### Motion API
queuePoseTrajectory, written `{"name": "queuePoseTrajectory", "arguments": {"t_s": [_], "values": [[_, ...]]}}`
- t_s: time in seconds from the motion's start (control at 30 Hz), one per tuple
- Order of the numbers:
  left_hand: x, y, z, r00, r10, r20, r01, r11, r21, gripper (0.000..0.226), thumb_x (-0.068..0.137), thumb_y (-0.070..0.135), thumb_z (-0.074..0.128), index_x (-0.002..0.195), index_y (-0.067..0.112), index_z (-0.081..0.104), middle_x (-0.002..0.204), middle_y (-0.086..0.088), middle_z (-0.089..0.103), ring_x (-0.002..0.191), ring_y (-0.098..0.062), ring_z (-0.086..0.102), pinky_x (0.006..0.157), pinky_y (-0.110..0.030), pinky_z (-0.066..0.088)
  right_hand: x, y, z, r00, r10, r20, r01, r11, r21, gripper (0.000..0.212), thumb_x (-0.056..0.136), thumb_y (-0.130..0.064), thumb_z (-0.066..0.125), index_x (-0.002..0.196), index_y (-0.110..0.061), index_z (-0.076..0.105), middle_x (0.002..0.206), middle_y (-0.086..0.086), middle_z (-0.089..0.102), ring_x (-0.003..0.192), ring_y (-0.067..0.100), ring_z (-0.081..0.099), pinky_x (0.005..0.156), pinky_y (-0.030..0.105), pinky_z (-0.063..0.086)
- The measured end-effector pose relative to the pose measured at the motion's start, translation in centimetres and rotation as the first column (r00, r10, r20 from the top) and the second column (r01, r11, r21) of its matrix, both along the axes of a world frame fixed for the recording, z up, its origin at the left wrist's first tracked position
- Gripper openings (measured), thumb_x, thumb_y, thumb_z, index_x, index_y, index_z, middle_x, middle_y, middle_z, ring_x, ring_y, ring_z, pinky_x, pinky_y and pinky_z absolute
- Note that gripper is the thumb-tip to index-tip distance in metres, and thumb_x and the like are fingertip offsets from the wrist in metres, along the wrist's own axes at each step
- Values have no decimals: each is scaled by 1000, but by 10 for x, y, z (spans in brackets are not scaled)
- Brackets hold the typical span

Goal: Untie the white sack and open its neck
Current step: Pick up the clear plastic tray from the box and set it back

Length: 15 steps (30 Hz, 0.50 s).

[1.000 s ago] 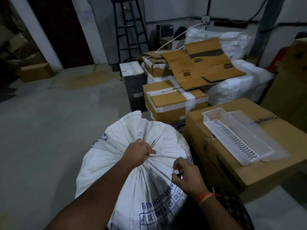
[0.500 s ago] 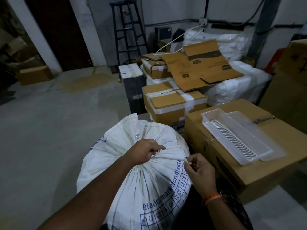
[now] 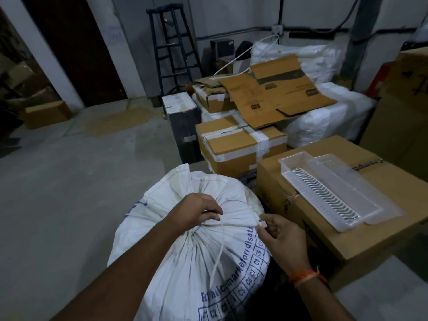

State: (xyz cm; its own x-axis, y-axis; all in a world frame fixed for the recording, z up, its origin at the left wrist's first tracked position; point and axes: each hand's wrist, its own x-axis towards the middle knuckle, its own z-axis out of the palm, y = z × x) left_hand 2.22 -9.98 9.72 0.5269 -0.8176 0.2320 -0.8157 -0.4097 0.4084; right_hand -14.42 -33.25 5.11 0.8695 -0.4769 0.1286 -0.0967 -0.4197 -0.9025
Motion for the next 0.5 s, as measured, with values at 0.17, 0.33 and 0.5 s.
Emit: {"name": "queuePoseTrajectory", "arguments": {"t_s": [0.17,0.33,0.5], "values": [[18,-48,18,995,-77,62,79,997,-26,16,83,32,81,94,21,83,99,5,77,91,-9,72,81,-29,58,-9,-46,33,999,-30,-24,26,985,-170,11,80,-25,82,91,-22,79,80,-10,77,76,4,74,72,32,61],[31,-131,40,985,-157,76,166,977,-131,10,81,27,86,88,20,82,106,3,69,95,-11,68,80,-23,54,-14,-93,74,989,-143,36,147,946,-290,16,76,-18,82,92,-20,81,83,-5,75,76,11,71,75,33,60],[41,-216,52,985,-159,-61,142,964,-226,15,73,23,92,85,23,83,111,6,68,104,-8,65,87,-17,50,1,-157,84,970,-240,31,235,906,-353,19,78,-15,83,97,-18,81,86,-2,76,75,11,68,73,30,57]]}}
